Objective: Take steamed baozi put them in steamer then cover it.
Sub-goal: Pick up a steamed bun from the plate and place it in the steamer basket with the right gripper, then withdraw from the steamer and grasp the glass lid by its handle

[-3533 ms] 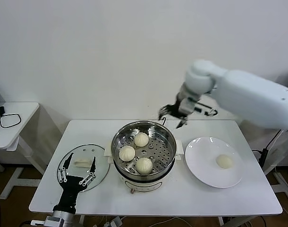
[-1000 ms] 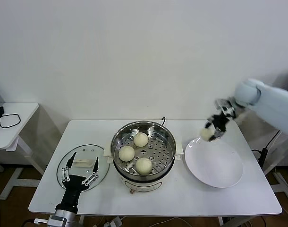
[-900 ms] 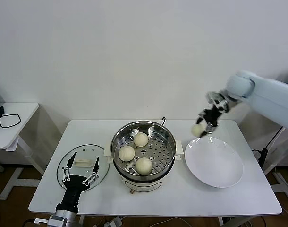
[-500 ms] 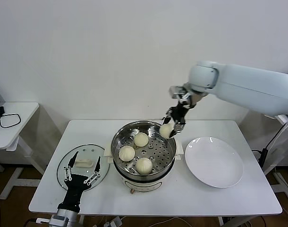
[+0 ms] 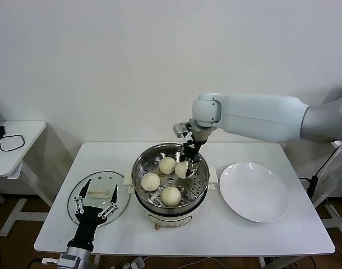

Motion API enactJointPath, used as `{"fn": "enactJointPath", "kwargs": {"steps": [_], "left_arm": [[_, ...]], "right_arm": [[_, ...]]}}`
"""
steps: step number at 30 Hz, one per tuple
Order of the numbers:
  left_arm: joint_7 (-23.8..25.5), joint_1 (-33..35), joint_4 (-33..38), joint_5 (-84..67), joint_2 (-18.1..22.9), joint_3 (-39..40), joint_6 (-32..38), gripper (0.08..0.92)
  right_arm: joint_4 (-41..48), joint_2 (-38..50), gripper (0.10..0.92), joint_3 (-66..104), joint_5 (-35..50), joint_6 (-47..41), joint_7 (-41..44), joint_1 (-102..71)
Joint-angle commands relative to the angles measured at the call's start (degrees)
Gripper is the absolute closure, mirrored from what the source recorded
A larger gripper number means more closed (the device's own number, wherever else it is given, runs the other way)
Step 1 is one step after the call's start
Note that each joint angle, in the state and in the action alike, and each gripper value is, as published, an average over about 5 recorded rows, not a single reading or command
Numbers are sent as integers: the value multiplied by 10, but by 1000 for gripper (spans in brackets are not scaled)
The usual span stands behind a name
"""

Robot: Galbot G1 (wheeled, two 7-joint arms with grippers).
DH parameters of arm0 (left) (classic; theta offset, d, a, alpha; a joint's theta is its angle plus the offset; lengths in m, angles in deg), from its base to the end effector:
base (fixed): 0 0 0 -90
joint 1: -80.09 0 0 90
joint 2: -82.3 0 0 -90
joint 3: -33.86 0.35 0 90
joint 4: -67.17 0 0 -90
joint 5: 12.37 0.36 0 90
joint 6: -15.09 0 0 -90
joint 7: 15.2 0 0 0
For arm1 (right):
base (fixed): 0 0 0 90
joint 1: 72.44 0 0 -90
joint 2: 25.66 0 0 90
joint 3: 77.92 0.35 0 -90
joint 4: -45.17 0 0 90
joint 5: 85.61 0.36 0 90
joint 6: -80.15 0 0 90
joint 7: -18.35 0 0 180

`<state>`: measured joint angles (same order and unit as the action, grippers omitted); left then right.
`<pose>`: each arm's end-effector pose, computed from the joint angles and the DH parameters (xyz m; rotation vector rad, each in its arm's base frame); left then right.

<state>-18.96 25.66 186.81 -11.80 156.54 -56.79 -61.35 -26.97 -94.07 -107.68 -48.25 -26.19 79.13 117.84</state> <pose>0.1588 0.0501 -0.3158 0.1535 2.9772 0.3372 0.5593 0.1072 -0.0714 1.6365 -1.1682 1.3950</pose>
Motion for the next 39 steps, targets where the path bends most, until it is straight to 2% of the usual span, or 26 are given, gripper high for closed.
{"fn": "enactJointPath", "kwargs": {"steps": [1, 10, 15, 22, 31, 33, 36, 39], "left_arm": [[0, 1, -1, -1, 0, -2, 0, 177], [-1, 0, -2, -1, 0, -2, 0, 177], [-2, 2, -1, -1, 0, -3, 1, 177], [-3, 0, -1, -1, 0, -1, 0, 177], [-3, 0, -2, 6, -2, -2, -2, 177], [-4, -3, -3, 13, -2, -2, -2, 177], [-9, -7, -5, 30, -3, -2, -2, 177], [-16, -10, -6, 51, -6, -3, -6, 177]], "right_arm": [[15, -32, 414, -13, -15, -6, -9, -35], [16, -31, 396, -13, -29, -5, -10, -36], [12, -24, 305, -13, -41, -4, -7, -32], [1, -12, 235, -6, -51, -2, -4, -25], [-72, 95, 203, 74, -57, 32, -10, -6], [-92, 137, 203, 120, -52, 45, -30, -16], [-127, 211, 203, 185, -24, 89, -130, -36], [-164, 289, 203, 231, 0, 156, -320, -69]]}}
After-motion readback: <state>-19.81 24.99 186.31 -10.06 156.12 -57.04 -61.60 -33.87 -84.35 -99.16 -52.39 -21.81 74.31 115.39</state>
